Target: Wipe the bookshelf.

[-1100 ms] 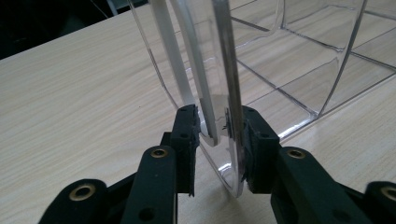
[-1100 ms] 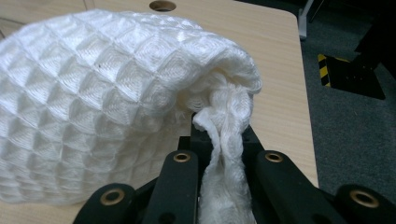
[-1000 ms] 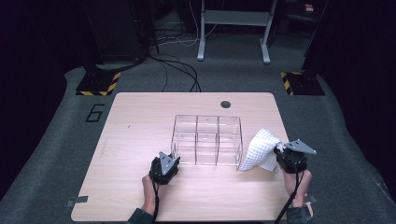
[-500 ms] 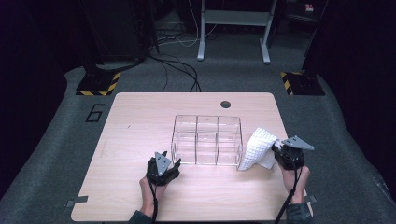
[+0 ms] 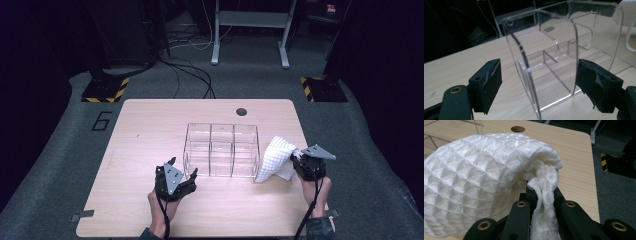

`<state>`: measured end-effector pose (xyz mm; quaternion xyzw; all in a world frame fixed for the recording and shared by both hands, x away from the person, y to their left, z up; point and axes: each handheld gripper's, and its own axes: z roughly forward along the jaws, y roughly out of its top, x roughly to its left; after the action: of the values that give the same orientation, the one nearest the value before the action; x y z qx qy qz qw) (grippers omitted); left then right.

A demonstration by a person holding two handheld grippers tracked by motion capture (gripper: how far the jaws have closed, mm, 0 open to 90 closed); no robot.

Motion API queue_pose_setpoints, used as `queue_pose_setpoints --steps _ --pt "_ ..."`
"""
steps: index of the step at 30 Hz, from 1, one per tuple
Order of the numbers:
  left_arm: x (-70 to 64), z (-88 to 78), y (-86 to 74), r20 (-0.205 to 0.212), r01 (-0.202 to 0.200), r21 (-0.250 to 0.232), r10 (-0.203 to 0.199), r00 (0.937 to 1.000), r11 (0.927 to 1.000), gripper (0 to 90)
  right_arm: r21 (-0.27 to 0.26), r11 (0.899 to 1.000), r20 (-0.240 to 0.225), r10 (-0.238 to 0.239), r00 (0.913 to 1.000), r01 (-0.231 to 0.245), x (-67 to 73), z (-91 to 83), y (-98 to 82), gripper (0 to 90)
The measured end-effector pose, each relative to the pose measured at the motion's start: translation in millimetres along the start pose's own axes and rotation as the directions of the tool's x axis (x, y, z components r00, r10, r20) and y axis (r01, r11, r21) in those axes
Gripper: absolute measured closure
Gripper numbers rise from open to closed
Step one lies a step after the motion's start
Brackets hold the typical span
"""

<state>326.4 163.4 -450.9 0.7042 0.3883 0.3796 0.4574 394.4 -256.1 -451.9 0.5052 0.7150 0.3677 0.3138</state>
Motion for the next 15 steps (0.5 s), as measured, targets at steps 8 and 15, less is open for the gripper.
queue_pose_setpoints --steps 8,15 --pt "-18.9 12.7 17.3 0.068 -0.029 -0.011 0.03 0.9972 0.9995 21.4 -0.023 0.999 0.012 0.043 0.999 -0.042 -6.1 -5.9 -1.7 83.1" --pt "-31.6 36.6 24.6 0.099 -0.032 0.025 0.029 0.9947 0.9992 23.4 -0.011 0.999 -0.01 0.05 0.9987 -0.05 -3.4 1.4 -10.5 82.9"
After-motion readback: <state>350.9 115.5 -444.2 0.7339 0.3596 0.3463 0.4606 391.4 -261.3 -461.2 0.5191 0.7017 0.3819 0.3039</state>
